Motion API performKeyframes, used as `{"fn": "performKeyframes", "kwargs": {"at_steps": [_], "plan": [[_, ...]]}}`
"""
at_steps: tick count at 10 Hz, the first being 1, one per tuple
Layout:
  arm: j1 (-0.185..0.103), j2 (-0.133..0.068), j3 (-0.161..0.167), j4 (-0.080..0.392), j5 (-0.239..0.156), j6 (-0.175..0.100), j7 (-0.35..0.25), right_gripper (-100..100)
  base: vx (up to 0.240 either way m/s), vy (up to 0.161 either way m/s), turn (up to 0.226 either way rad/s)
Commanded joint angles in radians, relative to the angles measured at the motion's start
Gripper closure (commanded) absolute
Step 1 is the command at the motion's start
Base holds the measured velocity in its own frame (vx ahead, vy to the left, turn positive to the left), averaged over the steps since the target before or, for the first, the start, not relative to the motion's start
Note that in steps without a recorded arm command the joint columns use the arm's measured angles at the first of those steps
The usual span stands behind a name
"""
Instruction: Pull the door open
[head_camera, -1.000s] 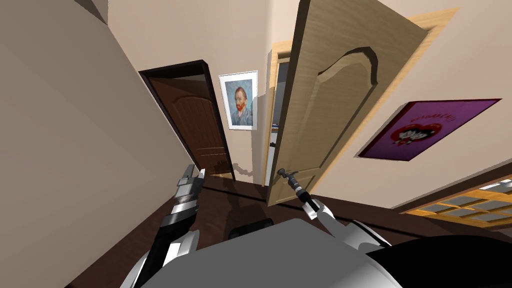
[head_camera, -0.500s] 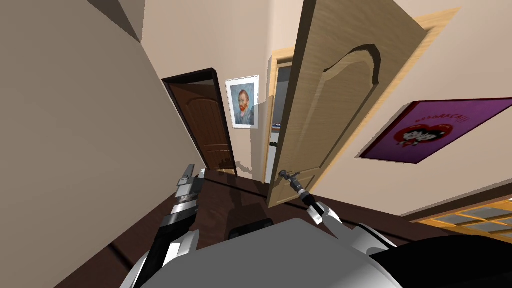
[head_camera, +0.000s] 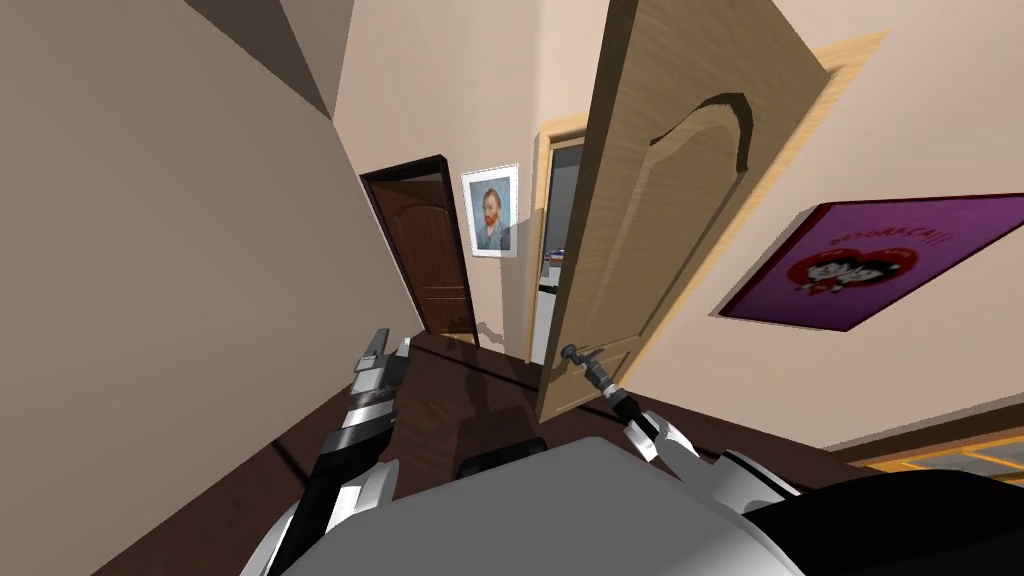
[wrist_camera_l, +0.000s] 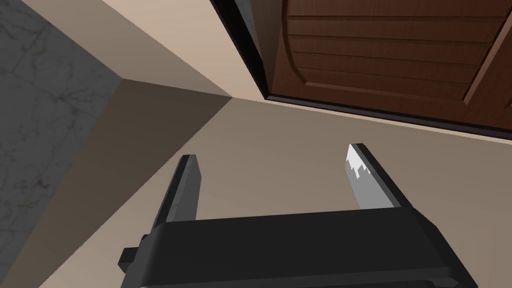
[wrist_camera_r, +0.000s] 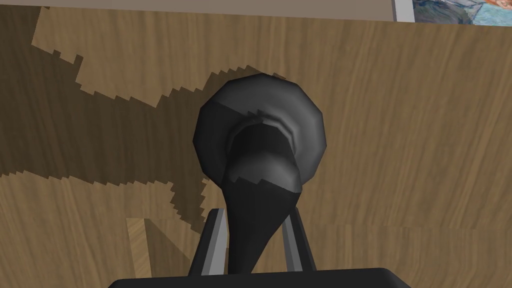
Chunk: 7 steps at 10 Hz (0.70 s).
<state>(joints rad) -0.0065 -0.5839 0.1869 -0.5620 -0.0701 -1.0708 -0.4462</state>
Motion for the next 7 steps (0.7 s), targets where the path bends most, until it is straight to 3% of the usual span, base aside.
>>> {"fn": "performKeyframes", "kwargs": {"at_steps": [1,4,5,7], "plan": [[0.021,-0.011,0.001,-0.015,-0.001,-0.020,-0.005,100,-0.188,-0.075,0.173],[0.046,-0.030,0.008,-0.001,-0.001,-0.071,-0.017,100,-0.185,-0.107,0.151],[0.046,-0.030,0.008,-0.001,-0.001,-0.071,-0.017,100,-0.113,-0.062,0.052],[0.064,-0.044,0.013,0.009,0.000,-0.109,-0.027,100,-0.124,-0.050,0.131]]}}
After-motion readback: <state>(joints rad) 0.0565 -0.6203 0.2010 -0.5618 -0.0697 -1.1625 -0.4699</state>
